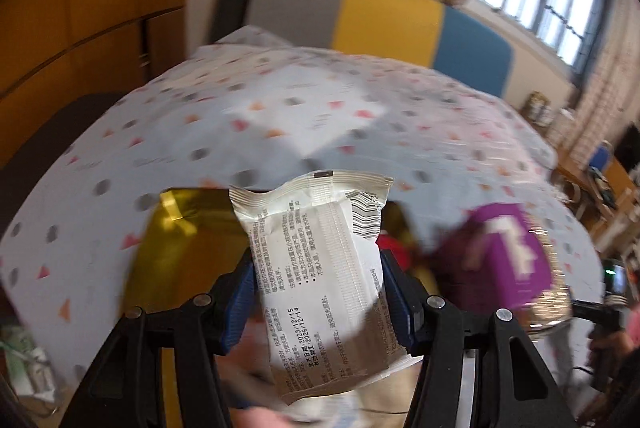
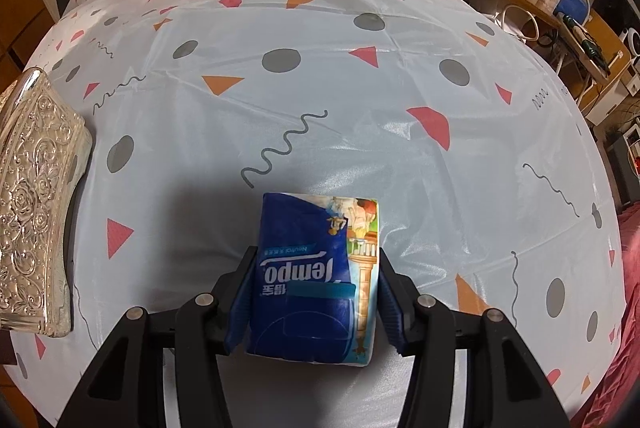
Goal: Organize soft objects
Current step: 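Carry the white packet into the gold tray and open the left tool, then carry the blue tissue pack into the gold tray and open the right tool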
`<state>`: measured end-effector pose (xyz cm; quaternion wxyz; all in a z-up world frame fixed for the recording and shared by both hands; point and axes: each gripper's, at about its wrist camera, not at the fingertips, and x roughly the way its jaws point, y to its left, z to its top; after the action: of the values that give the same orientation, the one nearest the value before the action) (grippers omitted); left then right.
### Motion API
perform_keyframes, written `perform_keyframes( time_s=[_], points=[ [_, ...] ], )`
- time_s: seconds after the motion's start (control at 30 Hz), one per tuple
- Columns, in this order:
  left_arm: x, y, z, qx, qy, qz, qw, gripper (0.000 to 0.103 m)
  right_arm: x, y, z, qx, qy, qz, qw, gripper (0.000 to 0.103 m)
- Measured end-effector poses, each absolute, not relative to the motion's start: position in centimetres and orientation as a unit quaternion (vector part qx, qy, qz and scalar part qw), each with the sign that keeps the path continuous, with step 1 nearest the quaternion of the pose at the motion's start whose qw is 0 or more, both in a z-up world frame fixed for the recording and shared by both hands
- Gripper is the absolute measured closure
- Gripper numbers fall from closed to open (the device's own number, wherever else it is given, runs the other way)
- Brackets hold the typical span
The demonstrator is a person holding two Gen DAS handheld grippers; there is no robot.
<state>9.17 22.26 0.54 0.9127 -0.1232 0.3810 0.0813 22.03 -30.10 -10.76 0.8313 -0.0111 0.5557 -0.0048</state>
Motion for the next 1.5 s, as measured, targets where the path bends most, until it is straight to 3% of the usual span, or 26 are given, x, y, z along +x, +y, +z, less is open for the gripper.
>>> perform_keyframes(
  time_s=[0.33,0.47,0.97,1.5],
  points=[
    [11.2,29.1,-4.4,-0.117,0.438,0.152,0.878,0.043,22.0,-29.7,-10.6,-0.014,0.555,-0.007,0.832,0.049],
    [11.9,29.3,-5.2,-0.12,0.445,0.164,0.872,0.03,22.0,-29.9,-10.6,-0.014,0.556,-0.005,0.831,0.049],
    [6.6,22.0,0.0,-0.099,0.354,0.145,0.919,0.024,22.0,-29.8,-10.8,-0.02,0.555,-0.006,0.831,0.049],
    [2.3,17.0,1.1,-0.077,0.343,0.098,0.931,0.024,21.6,-29.2,-10.9,-0.034,0.55,-0.006,0.834,0.049]
  ],
)
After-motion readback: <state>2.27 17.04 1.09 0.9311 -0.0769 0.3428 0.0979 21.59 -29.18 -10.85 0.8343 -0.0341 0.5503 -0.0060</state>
